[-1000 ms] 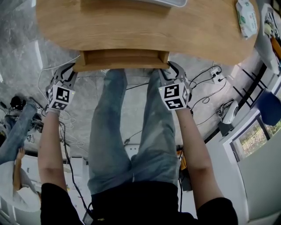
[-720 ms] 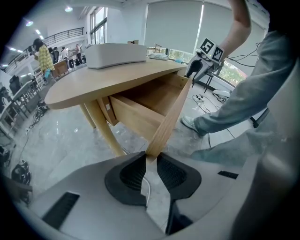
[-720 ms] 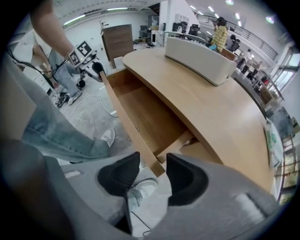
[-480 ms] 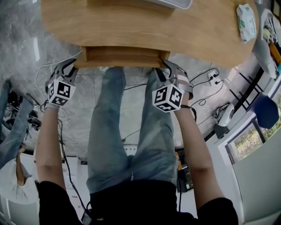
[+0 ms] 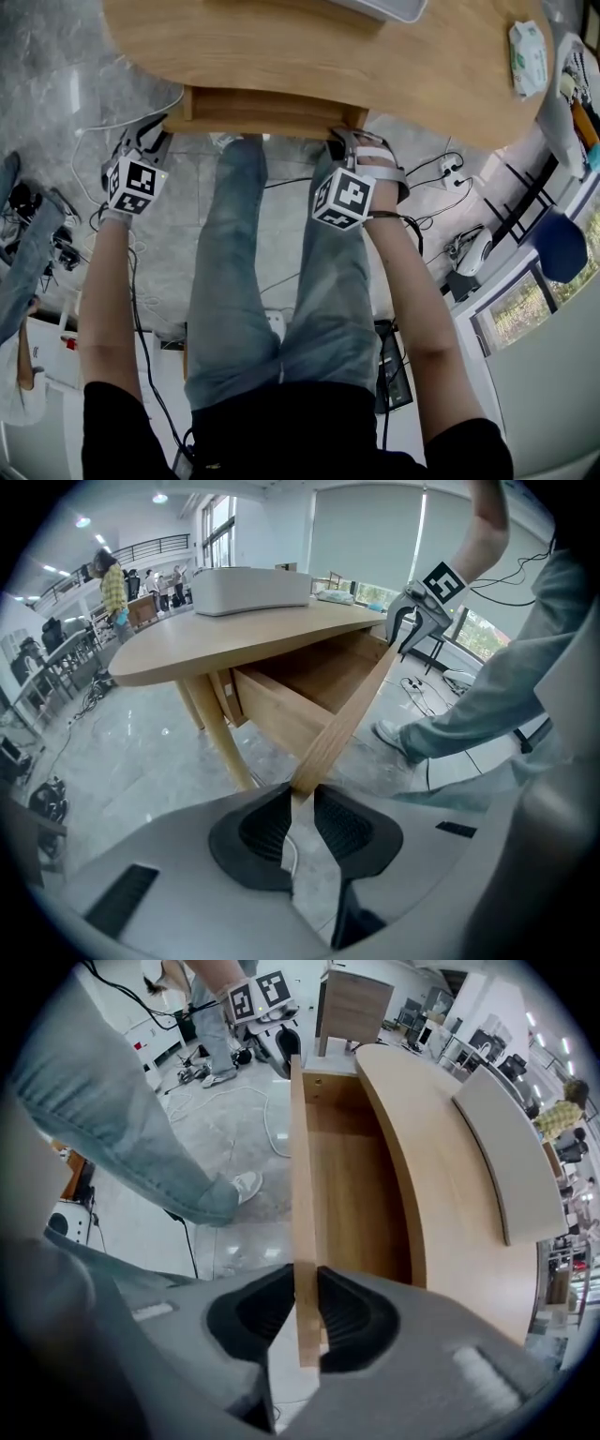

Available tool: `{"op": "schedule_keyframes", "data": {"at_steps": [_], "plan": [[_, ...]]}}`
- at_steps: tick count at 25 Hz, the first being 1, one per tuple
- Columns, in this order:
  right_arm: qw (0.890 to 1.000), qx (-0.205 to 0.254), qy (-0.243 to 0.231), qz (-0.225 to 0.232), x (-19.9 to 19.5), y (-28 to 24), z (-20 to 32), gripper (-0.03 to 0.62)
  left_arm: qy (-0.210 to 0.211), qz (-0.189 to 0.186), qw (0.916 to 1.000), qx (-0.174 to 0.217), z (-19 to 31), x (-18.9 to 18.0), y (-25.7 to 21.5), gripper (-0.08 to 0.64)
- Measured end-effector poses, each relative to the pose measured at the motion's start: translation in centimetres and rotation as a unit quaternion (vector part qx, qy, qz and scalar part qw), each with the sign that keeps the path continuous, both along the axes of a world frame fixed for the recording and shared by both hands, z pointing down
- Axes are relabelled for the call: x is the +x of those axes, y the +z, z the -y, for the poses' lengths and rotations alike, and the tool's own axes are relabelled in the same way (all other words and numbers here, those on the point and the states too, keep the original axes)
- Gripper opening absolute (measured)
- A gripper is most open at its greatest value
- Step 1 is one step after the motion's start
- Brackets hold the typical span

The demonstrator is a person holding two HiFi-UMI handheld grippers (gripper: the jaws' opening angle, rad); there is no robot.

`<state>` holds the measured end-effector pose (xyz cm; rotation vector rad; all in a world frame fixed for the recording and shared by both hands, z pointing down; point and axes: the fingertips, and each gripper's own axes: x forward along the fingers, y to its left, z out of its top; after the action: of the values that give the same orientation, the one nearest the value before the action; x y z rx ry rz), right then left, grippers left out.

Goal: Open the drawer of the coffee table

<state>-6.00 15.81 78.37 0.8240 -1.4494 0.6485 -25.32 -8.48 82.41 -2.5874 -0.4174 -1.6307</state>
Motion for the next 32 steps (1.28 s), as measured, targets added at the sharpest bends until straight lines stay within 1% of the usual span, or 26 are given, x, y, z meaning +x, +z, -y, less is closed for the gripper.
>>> {"op": "schedule_keyframes", "data": {"at_steps": [5,12,20,23,26,32], "plan": [[1.000,-0.003,-0.008,-0.002,-0.1,-0.1,-0.2,0.067,-0.022,-0.001,0.9998,-0.002,-0.1,0.0,-0.1,0.086],[1.000,-0.010,-0.015,0.005,-2.5,0.1,-2.0,0.066,-0.010,0.008,0.9999,-0.003,-1.8,-2.2,0.0,0.086],[0.999,-0.027,-0.024,0.017,-5.7,0.4,-4.6,0.066,-0.016,0.020,0.9996,-0.010,-4.7,-5.7,0.3,0.086],[0.999,-0.031,-0.021,0.024,-6.8,0.6,-5.2,0.066,-0.029,0.023,0.9993,-0.009,-5.1,-6.5,0.5,0.086],[0.999,-0.036,-0.018,0.022,-7.6,0.8,-5.7,0.066,-0.038,0.028,0.9988,-0.012,-5.5,-7.2,0.7,0.086],[0.999,-0.041,-0.022,0.018,-8.4,1.2,-6.6,0.067,-0.030,0.036,0.9988,-0.015,-6.6,-8.2,1.2,0.086]]}}
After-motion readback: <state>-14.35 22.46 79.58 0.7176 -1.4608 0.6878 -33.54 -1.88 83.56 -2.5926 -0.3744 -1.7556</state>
